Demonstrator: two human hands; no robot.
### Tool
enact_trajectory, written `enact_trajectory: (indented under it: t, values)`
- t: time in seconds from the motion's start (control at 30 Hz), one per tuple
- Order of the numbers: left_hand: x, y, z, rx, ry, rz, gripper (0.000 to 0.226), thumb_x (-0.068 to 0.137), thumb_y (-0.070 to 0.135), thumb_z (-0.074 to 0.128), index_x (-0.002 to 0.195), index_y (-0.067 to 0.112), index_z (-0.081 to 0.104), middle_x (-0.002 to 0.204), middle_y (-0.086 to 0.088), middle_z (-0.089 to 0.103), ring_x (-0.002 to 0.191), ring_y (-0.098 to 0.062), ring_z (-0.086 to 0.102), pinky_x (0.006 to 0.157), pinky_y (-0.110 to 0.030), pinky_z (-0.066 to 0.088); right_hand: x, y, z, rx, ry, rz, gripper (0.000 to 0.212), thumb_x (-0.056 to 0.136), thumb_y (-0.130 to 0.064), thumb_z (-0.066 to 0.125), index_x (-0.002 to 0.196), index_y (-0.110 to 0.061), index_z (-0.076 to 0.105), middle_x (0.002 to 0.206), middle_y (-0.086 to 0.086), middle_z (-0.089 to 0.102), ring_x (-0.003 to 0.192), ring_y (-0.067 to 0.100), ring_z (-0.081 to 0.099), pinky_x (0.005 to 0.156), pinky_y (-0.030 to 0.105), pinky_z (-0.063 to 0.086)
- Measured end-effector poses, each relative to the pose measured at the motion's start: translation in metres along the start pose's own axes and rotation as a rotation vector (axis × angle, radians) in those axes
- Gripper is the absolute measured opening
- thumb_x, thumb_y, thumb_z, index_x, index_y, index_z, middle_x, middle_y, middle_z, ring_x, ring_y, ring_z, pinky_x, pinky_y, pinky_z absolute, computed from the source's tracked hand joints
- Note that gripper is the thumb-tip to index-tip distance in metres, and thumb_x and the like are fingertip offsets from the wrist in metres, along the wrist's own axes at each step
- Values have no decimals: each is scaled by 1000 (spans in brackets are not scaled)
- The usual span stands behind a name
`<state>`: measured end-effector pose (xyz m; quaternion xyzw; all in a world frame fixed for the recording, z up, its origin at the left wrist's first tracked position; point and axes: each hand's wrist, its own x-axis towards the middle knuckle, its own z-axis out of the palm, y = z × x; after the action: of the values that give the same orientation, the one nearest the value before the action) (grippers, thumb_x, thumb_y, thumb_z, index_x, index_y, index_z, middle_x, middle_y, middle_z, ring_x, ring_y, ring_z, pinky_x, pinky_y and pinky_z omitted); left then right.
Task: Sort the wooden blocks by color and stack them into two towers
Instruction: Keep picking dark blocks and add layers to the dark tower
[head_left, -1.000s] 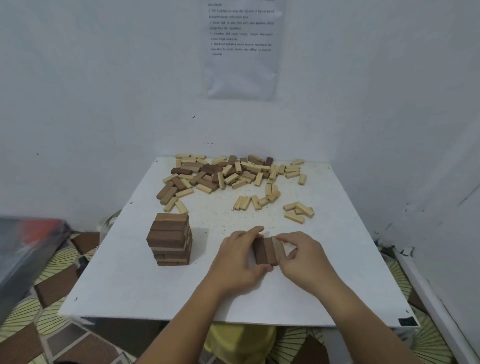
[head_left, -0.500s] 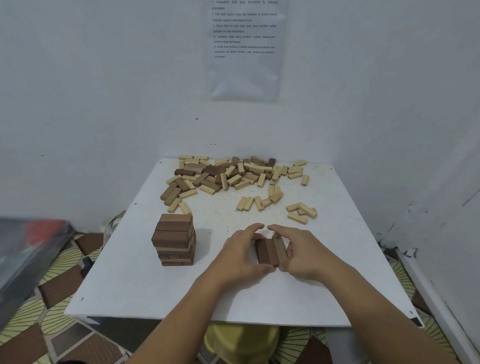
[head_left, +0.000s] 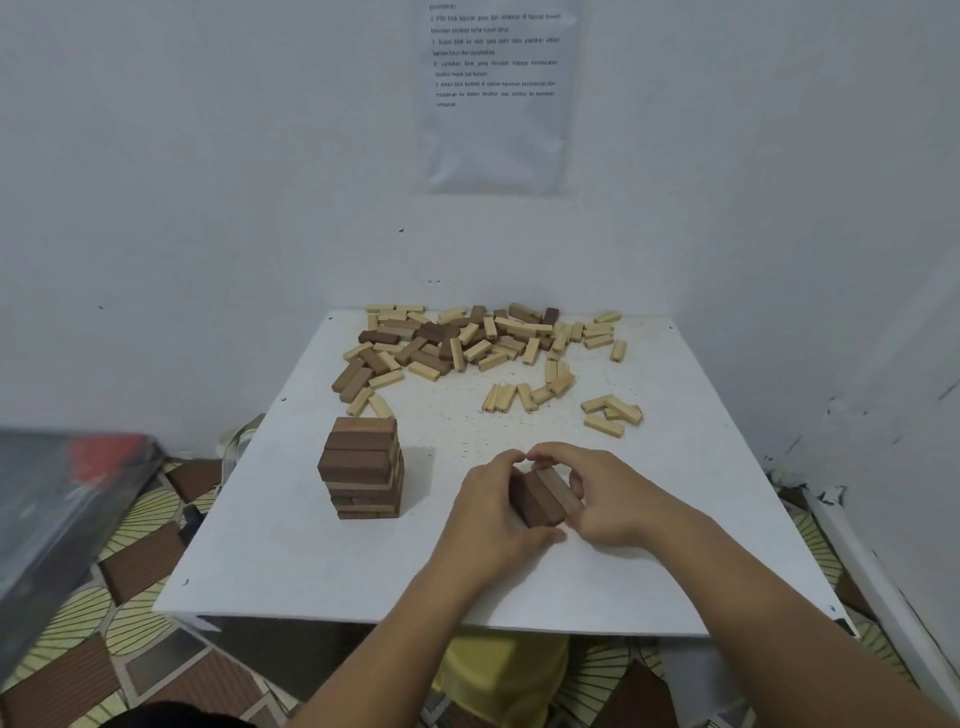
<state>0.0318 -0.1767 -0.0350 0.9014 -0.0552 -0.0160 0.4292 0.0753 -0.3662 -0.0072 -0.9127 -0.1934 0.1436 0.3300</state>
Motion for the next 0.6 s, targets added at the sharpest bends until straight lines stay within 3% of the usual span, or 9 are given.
enact_trajectory:
  t: [0.13,0.2,0.27,0.33,0.4,0.5,0.6]
  values:
    - [-18,2,-7,-51,-47,-83,131,56,65,92,160,41,15,153,15,41,140,-9,39,112,-30,38,-5,1,-3,-25,-2,31,78,79,-8,69,134,-55,42,111,-5,62,88,12,60,79,36,56]
    - [-25,1,-17,-30,-69,-80,123,69,59,88,161,42,9,163,15,30,150,-11,31,119,-33,31,-15,4,1,20,50,69,82,79,-15,76,139,-55,37,124,-10,54,100,4,55,80,24,50]
    - [-29,-1,-25,5,-64,-77,102,88,43,77,162,41,8,167,12,28,152,-13,30,120,-31,29,-26,2,12,37,130,89,82,81,-30,81,145,-50,34,137,-18,44,111,0,48,91,24,46]
    - [-29,-3,-30,22,-56,-88,84,98,28,63,162,39,10,165,7,35,148,-15,38,112,-24,33,-31,-6,30,-11,219,123,83,80,-50,79,149,-41,33,138,-19,39,123,6,42,104,29,41]
    - [-28,-1,-33,22,-58,-96,76,101,18,55,162,37,13,161,5,42,140,-13,46,98,-17,33,-30,-16,45,-119,303,155,83,77,-64,72,146,-36,36,136,-14,40,125,15,40,106,34,40]
    - [-28,0,-33,7,-50,-98,72,101,13,50,162,34,18,160,6,43,138,-12,47,96,-16,31,-23,-26,59,-230,350,183,69,76,-63,64,137,-37,44,125,-11,44,113,18,43,96,36,45]
    - [-28,-4,-32,-18,-50,-84,68,100,13,50,161,33,25,161,7,41,146,-11,39,108,-19,30,-16,-30,56,-231,306,170,57,78,-50,61,133,-40,49,120,-13,46,110,18,45,94,38,44]
